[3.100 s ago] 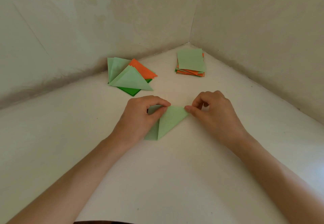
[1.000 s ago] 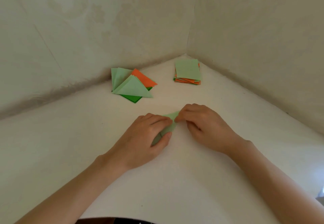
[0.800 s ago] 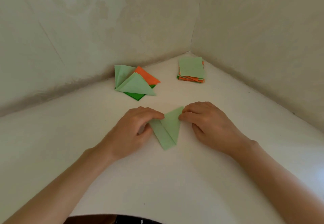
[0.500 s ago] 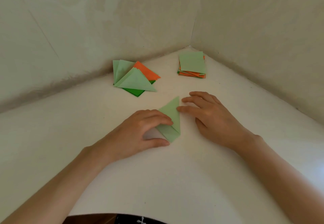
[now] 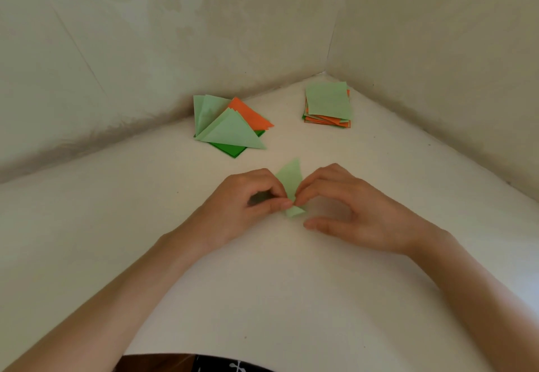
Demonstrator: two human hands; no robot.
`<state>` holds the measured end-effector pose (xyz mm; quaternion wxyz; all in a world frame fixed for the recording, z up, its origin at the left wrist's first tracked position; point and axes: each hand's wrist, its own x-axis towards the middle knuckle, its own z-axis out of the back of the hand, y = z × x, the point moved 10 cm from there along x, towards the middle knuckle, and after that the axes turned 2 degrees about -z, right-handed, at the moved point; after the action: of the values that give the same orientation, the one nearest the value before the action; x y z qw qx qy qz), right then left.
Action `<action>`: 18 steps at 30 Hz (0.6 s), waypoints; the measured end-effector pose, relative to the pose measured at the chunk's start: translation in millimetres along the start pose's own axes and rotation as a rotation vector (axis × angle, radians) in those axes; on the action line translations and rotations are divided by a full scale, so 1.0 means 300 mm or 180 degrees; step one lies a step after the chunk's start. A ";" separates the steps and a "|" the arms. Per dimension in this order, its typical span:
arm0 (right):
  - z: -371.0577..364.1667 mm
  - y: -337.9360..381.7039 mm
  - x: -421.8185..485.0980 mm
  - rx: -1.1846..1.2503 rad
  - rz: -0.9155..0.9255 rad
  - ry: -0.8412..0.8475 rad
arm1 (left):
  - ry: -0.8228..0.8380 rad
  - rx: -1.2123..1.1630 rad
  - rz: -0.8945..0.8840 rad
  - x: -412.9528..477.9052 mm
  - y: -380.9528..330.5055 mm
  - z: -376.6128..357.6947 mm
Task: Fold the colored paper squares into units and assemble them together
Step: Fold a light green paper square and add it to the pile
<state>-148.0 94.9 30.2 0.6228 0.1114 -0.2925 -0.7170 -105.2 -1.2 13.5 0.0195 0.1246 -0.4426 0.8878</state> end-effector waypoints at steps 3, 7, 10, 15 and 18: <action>-0.025 -0.003 0.006 -0.0191 -0.0024 0.0015 | -0.0014 -0.0113 0.0101 -0.003 0.002 0.001; -0.018 0.009 0.012 -0.0360 0.0105 -0.0205 | 0.0067 -0.0121 0.0084 -0.008 0.003 -0.003; -0.001 0.012 0.004 -0.0327 0.0113 -0.0223 | 0.0286 -0.0267 0.0167 -0.021 0.006 -0.006; -0.017 -0.020 0.003 -0.0035 -0.0099 -0.0025 | 0.0435 0.0365 -0.0117 -0.043 -0.018 -0.030; -0.029 -0.044 0.007 0.0216 -0.0334 0.0048 | 0.0321 0.0406 -0.0104 -0.039 -0.008 -0.028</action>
<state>-154.8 91.2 16.3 0.5824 0.1531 -0.3056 -0.7376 -95.1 7.9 7.5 0.0483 0.0880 -0.3814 0.9189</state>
